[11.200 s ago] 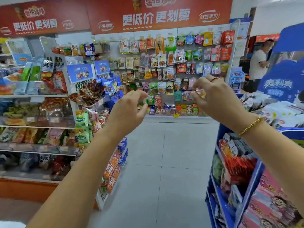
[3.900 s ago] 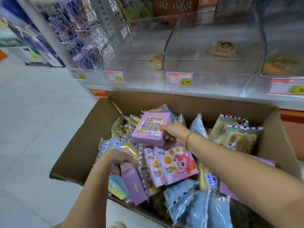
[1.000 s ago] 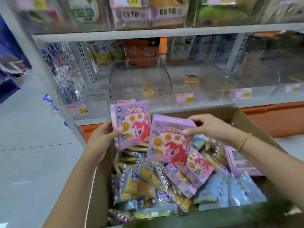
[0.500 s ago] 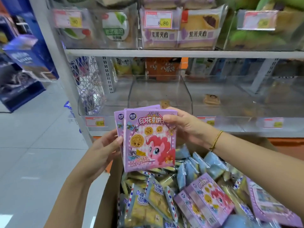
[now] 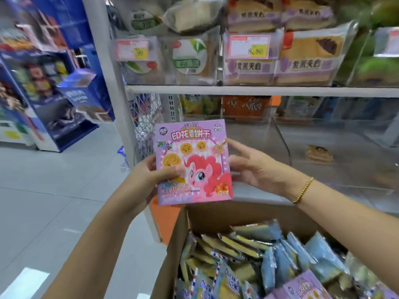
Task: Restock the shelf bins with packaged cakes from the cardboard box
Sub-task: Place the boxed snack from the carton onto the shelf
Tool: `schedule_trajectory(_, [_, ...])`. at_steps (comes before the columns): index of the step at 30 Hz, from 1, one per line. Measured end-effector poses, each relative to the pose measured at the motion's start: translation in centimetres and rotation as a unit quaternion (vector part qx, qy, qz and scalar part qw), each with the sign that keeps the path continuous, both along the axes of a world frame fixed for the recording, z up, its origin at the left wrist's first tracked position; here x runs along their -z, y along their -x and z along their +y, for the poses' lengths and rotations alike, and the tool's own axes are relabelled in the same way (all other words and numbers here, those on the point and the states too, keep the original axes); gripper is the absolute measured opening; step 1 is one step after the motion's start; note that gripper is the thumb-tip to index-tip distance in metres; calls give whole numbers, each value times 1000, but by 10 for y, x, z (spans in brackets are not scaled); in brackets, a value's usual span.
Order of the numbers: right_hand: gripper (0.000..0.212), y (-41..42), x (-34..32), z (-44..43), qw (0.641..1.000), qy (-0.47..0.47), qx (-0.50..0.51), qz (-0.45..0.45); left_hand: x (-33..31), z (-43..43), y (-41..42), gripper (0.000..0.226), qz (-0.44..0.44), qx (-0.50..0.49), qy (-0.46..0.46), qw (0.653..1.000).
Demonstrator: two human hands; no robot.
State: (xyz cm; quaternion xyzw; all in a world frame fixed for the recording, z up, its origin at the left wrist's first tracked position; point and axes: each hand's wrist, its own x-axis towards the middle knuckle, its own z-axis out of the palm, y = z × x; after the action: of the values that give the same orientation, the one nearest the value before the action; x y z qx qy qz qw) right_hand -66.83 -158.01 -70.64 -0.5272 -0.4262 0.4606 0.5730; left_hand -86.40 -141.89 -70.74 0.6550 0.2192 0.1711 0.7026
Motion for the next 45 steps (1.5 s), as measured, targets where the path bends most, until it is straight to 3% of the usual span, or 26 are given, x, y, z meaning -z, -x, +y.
schedule_trajectory(5, [69,-5,3,47,998,-12,54,41,-24,46,-23,72,0,-29,-63,998])
schedule_trajectory(8, [58,-7,14,70,995,-23,66,66,-28,71,-26,66,28,-6,-79,996])
schedule_trajectory(11, [48,-9,23,96,996,-14,88,14,-25,94,-29,92,39,-4,-83,996])
schedule_trajectory(14, [38,-9,18,119,991,7,100,-93,-21,112,-36,77,11,-38,-103,994])
schedule_trajectory(17, [56,-13,12,130,954,42,148,-258,-22,136,-43,49,-10,-111,-123,986])
schedule_trajectory(19, [71,-18,17,131,909,70,203,-357,-20,152,-48,56,14,-136,-170,976])
schedule_trajectory(21, [79,-25,27,130,902,106,205,-366,-14,158,-58,84,79,-126,-256,955])
schedule_trajectory(24, [77,-36,38,126,939,124,179,-267,1,153,-83,88,144,-131,-362,912])
schedule_trajectory(26, [77,-43,43,123,946,125,172,-244,8,154,-101,89,126,-144,-318,929])
schedule_trajectory(29, [80,-45,52,123,941,142,157,-264,20,169,-129,77,107,-141,-176,968])
schedule_trajectory(32, [71,-42,58,123,936,134,167,-281,38,190,-152,64,104,-73,-81,989])
schedule_trajectory(35, [68,-46,60,124,931,129,164,-299,61,216,-169,69,78,5,-27,997])
schedule_trajectory(40, [70,-53,61,126,920,133,156,-334,84,234,-192,87,78,80,-50,993])
schedule_trajectory(45, [71,-51,61,127,918,134,160,-337,92,241,-207,81,104,3,-169,980])
